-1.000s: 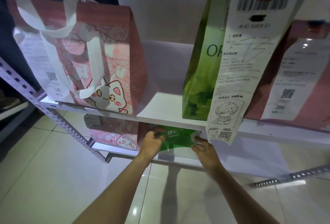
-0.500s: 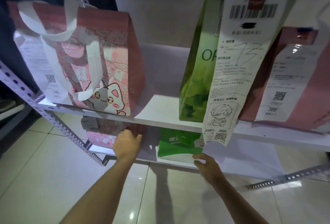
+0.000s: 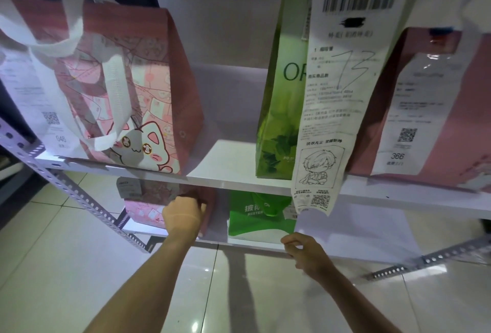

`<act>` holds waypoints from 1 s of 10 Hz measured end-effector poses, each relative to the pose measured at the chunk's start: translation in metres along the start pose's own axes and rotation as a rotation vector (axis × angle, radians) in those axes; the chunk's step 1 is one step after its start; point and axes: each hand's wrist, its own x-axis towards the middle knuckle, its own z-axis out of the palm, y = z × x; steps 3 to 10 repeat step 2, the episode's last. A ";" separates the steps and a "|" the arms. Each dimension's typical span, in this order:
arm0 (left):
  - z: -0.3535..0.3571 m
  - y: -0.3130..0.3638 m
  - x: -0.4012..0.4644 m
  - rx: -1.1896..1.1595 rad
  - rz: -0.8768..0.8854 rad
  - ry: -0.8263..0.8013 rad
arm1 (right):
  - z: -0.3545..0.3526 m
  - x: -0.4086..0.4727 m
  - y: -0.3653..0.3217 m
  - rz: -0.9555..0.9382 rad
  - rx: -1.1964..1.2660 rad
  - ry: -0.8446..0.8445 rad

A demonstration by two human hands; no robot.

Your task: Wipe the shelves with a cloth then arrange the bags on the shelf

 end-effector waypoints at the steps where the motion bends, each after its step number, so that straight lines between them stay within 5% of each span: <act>1: -0.004 0.000 -0.013 -0.086 0.001 0.020 | -0.002 -0.005 0.000 -0.005 0.022 0.018; 10: -0.010 -0.004 -0.034 -0.209 -0.024 0.024 | -0.002 -0.017 -0.003 0.005 0.083 0.023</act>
